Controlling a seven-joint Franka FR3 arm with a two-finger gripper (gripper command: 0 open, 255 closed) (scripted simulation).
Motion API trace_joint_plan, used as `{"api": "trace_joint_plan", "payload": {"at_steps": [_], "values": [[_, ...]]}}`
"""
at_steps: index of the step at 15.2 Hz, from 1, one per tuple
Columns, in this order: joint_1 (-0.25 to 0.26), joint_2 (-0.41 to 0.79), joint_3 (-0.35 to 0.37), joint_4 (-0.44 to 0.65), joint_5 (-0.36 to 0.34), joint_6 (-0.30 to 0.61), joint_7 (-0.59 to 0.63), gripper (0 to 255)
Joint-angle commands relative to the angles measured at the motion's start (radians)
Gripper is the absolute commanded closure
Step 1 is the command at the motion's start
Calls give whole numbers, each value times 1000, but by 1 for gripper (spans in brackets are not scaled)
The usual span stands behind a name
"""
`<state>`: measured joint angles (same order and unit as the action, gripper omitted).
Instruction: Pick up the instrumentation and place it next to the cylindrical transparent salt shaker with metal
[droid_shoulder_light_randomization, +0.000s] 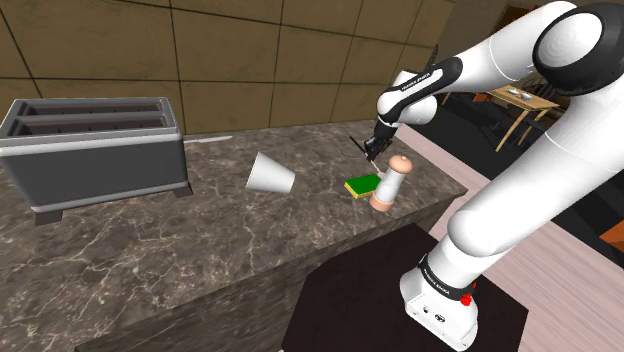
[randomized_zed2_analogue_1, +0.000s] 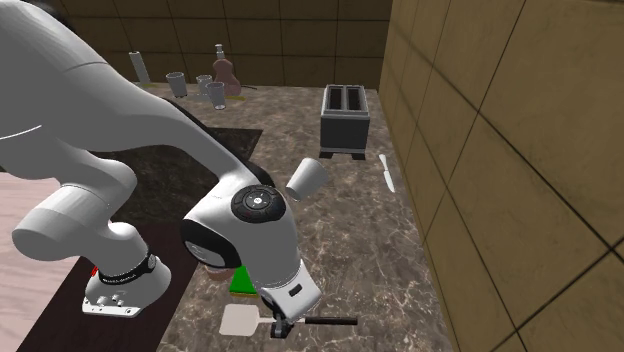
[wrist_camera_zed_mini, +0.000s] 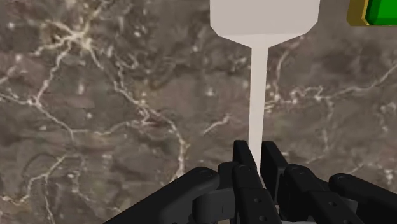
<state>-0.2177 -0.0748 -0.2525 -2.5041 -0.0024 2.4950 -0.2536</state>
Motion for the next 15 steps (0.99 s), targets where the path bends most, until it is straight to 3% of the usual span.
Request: {"api": "trace_joint_plan", "payload": {"at_steps": [1,7,8,13,15], "values": [[1,10,0,1,4,9,-3,255],[1,10,0,1,4,9,-3,255],[1,10,0,1,4,9,-3,0],[1,10,0,1,4,9,-3,0],[-3,-49,2,17,-18,-64,13,0]]}}
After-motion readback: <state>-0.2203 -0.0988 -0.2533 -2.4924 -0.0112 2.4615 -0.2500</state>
